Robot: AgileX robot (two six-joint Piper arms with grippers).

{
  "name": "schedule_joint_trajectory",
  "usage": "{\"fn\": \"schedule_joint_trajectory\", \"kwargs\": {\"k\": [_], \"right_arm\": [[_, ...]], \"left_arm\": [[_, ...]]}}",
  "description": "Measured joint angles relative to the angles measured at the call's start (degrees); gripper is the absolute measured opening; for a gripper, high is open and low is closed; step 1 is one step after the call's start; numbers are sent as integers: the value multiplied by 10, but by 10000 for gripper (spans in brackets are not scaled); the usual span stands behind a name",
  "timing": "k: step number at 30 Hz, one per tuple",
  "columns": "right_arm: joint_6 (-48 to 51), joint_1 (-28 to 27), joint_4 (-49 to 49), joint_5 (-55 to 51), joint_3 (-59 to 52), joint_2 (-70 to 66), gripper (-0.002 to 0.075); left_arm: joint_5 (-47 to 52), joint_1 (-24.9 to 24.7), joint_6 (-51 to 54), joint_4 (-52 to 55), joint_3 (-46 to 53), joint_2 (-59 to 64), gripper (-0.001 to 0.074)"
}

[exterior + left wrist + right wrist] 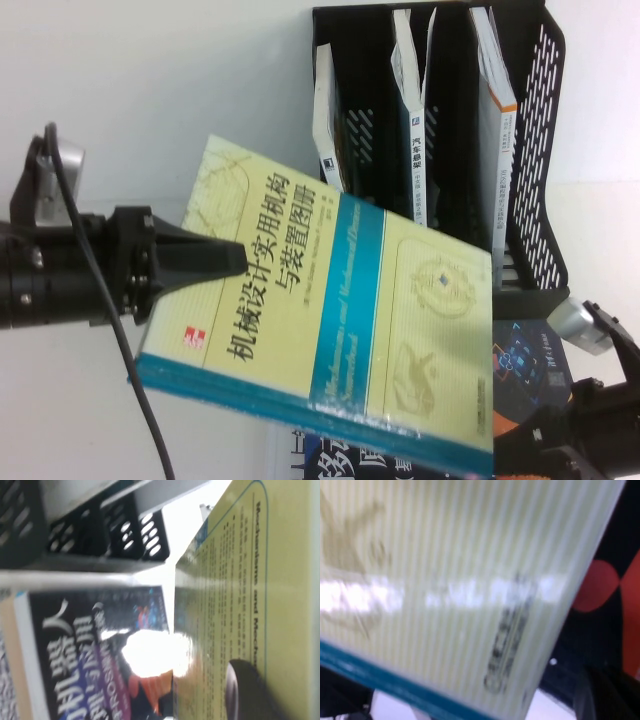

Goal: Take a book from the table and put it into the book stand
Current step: Place the book on the book shelf

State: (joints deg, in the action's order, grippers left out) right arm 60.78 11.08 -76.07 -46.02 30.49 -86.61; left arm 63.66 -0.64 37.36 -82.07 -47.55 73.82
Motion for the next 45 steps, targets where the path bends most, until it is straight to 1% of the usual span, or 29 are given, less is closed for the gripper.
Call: {"fn": "schedule_joint_trajectory", "kwargs": {"k": [5, 11, 18, 20, 26, 36, 40, 45], "right_arm": [[9, 0, 0, -35, 0, 0, -3], [13, 0, 1, -50, 0, 28, -3], [5, 0, 0, -66, -1, 104, -3], [5, 0, -15, -67, -1, 128, -3], [5, 0, -46, -14, 6, 174, -3], [4, 0, -59, 11, 63, 176, -3], [4, 0, -70, 40, 73, 176, -3], [4, 0, -74, 46, 84, 176, -3]], "left_arm": [[0, 0, -4, -14, -51, 0, 195], [2, 0, -17, -26, -107, 0, 195], [-3, 0, -29, -27, -119, 0, 195], [-3, 0, -29, -22, -119, 0, 195], [9, 0, -38, -19, -119, 0, 195], [-4, 1, -38, -46, -123, -1, 195], [5, 1, -37, -28, -123, -21, 196], [-1, 1, -22, -11, -131, -63, 199]]}}
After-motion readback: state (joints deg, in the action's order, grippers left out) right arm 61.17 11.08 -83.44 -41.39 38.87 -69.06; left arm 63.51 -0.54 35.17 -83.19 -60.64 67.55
